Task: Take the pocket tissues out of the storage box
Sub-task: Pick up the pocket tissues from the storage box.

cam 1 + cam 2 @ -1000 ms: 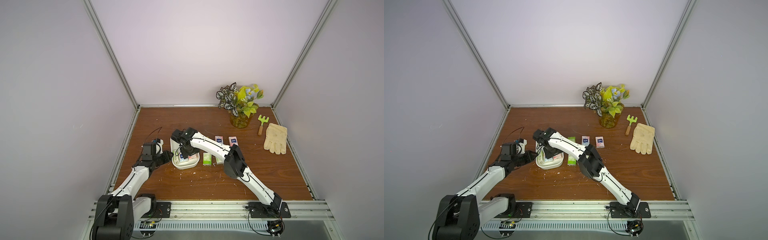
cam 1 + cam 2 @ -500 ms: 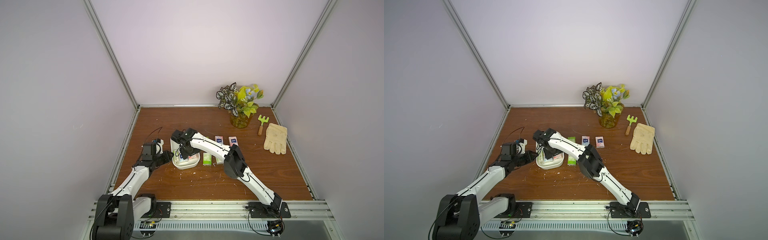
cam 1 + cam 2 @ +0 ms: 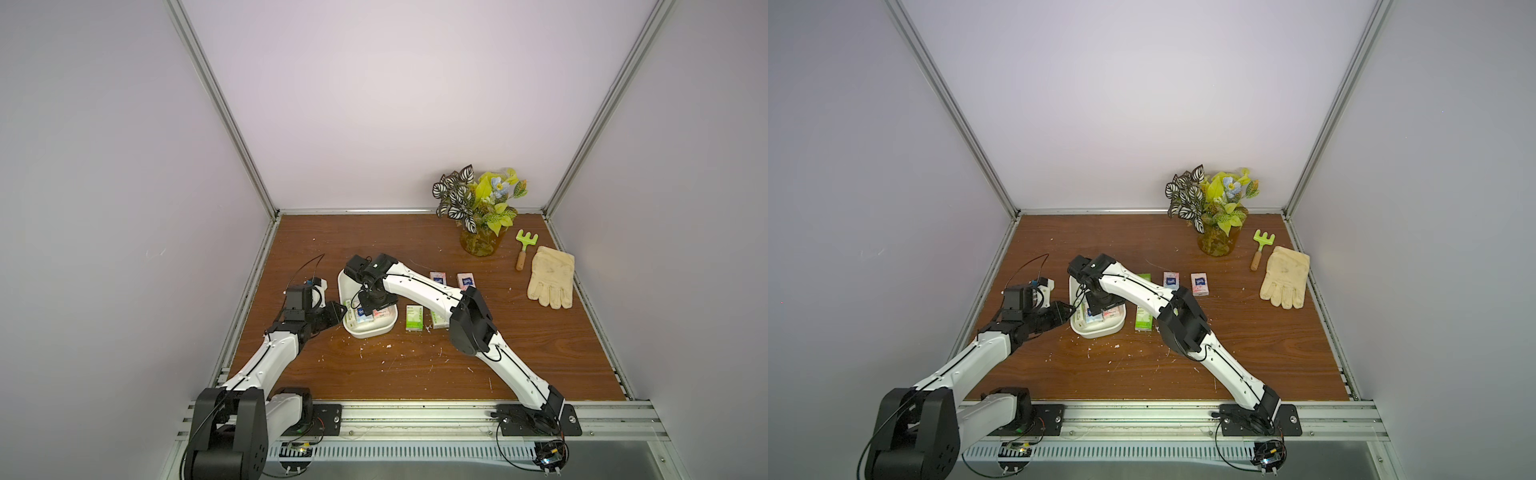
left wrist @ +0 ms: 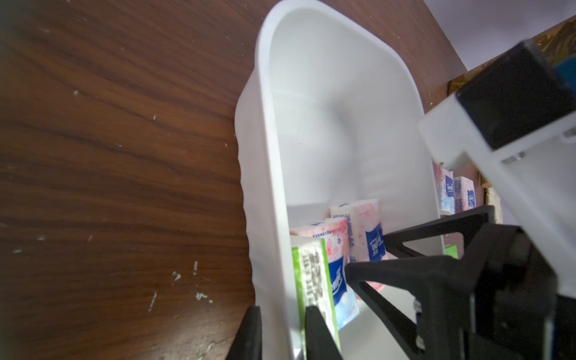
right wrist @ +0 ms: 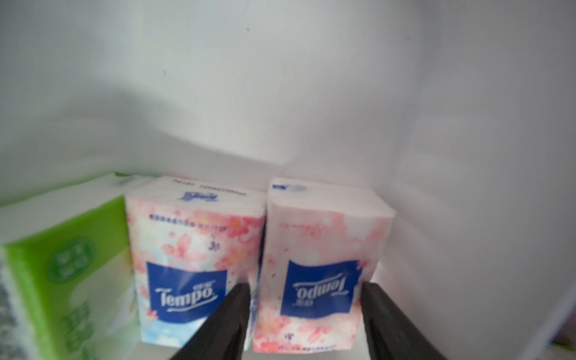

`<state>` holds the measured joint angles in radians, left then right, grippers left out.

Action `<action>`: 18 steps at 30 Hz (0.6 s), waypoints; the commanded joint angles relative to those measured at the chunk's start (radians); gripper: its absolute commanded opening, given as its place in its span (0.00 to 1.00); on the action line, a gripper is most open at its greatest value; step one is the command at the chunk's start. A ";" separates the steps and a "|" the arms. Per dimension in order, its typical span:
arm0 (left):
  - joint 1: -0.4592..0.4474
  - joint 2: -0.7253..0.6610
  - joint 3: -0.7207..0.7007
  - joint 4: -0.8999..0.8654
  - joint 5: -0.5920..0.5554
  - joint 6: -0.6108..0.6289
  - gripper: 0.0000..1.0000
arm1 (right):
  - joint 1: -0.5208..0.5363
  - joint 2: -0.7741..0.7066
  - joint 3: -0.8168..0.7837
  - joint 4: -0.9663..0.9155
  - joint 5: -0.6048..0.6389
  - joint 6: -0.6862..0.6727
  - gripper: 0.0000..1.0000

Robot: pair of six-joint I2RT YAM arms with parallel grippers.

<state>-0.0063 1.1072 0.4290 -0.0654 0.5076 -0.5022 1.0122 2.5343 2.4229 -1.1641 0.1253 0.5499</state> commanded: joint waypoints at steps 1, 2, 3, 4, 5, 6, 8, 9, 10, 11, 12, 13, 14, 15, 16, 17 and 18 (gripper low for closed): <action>0.010 0.004 0.006 -0.017 -0.014 0.009 0.21 | 0.001 -0.051 -0.010 0.000 0.004 0.001 0.65; 0.010 0.003 0.005 -0.017 -0.014 0.010 0.21 | 0.000 -0.047 -0.007 -0.016 0.021 0.002 0.65; 0.010 0.004 0.005 -0.017 -0.014 0.010 0.21 | 0.002 -0.043 -0.001 -0.034 0.043 0.004 0.66; 0.011 0.003 0.005 -0.017 -0.013 0.010 0.21 | 0.001 -0.038 0.008 -0.050 0.060 0.004 0.66; 0.009 0.005 0.006 -0.017 -0.014 0.010 0.20 | 0.000 -0.030 0.020 -0.071 0.079 0.004 0.67; 0.009 0.003 0.006 -0.017 -0.016 0.010 0.20 | 0.000 -0.023 0.034 -0.091 0.098 0.004 0.67; 0.010 0.006 0.006 -0.017 -0.015 0.010 0.20 | 0.001 -0.011 0.052 -0.117 0.121 0.005 0.68; 0.011 0.009 0.006 -0.019 -0.017 0.010 0.20 | 0.001 -0.007 0.058 -0.127 0.128 0.005 0.69; 0.010 0.012 0.007 -0.018 -0.016 0.010 0.20 | 0.000 -0.005 0.061 -0.132 0.132 0.005 0.69; 0.009 0.013 0.006 -0.019 -0.017 0.010 0.20 | 0.000 -0.003 0.057 -0.134 0.135 0.007 0.69; 0.010 0.015 0.005 -0.019 -0.017 0.010 0.20 | 0.001 -0.002 0.055 -0.136 0.136 0.008 0.70; 0.010 0.016 0.007 -0.019 -0.017 0.011 0.20 | 0.002 -0.001 0.053 -0.137 0.134 0.008 0.70; 0.009 0.016 0.006 -0.019 -0.018 0.011 0.20 | 0.001 0.001 0.046 -0.135 0.128 0.008 0.71; 0.010 0.016 0.006 -0.020 -0.016 0.011 0.20 | 0.002 0.003 0.041 -0.131 0.120 0.008 0.71; 0.010 0.016 0.008 -0.020 -0.017 0.011 0.20 | 0.000 0.007 0.033 -0.124 0.108 0.009 0.71; 0.009 0.016 0.007 -0.020 -0.018 0.011 0.20 | 0.001 0.011 0.027 -0.115 0.093 0.008 0.71; 0.010 0.016 0.007 -0.020 -0.017 0.010 0.20 | 0.003 0.015 0.024 -0.111 0.087 0.010 0.71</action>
<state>-0.0063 1.1149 0.4290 -0.0647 0.5106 -0.5022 1.0199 2.5359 2.4531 -1.2270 0.2039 0.5507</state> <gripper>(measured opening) 0.198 0.711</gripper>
